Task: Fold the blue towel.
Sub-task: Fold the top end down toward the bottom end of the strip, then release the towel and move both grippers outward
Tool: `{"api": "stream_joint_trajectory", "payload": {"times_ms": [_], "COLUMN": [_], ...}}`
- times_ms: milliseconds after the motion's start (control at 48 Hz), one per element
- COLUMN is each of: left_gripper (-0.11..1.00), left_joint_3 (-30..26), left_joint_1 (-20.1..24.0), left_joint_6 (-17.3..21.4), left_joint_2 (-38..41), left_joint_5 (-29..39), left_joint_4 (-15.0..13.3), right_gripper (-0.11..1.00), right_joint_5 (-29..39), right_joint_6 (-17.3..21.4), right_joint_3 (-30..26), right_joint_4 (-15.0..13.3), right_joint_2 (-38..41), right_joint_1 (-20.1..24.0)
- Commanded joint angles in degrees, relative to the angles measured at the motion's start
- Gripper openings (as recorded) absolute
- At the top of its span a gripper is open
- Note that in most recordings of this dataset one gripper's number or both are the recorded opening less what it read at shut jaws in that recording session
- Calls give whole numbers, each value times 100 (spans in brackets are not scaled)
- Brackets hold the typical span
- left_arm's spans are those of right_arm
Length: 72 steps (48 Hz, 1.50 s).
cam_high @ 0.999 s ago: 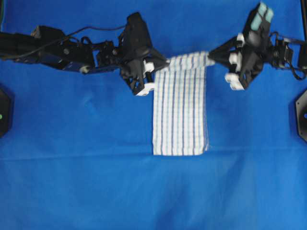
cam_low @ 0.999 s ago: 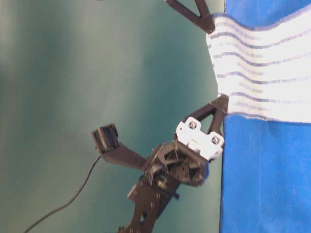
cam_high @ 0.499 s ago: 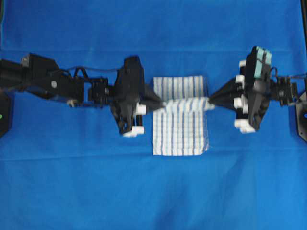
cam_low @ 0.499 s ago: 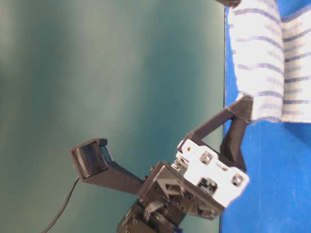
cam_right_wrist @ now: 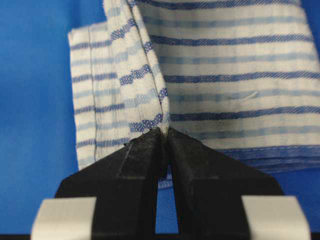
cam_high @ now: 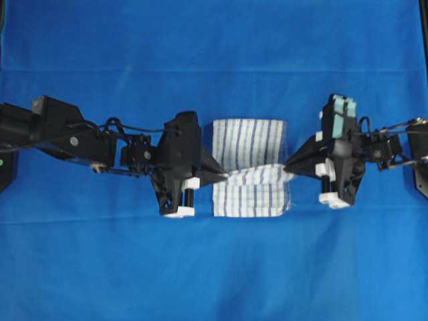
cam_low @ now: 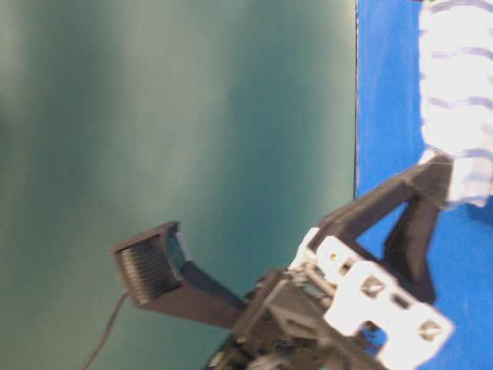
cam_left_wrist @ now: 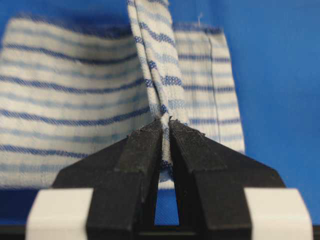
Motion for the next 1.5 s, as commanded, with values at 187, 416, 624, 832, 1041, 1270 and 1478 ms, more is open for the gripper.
{"api": "stream_joint_trajectory", "payload": {"times_ms": [187,416,624,832,1041,1270,1478], "left_gripper": [3,3,4,27,53,52,52], "left_joint_3": [-88,-70,-88,-97,-62,35,343], "left_joint_1": [-158,-167,-141,-114,-97,-53,-53], "left_joint_6": [-79,-105,-105,-88,0,123,308], "left_joint_2": [246,264,272,220,-220,-1081,-2065], "left_joint_5": [-281,-413,-413,-387,-114,642,1046], "left_joint_4": [-9,-9,-9,-18,-18,-9,-9], "right_gripper": [9,9,9,22,60,55,55], "right_joint_5": [18,26,9,18,316,1310,2101], "right_joint_6": [18,18,18,26,26,-35,-53], "right_joint_3": [-123,-176,-202,-325,-510,-703,-642], "right_joint_4": [9,9,9,9,9,-18,-158], "right_joint_2": [211,290,299,308,97,-721,-1978], "right_joint_1": [70,123,123,123,123,132,132]}}
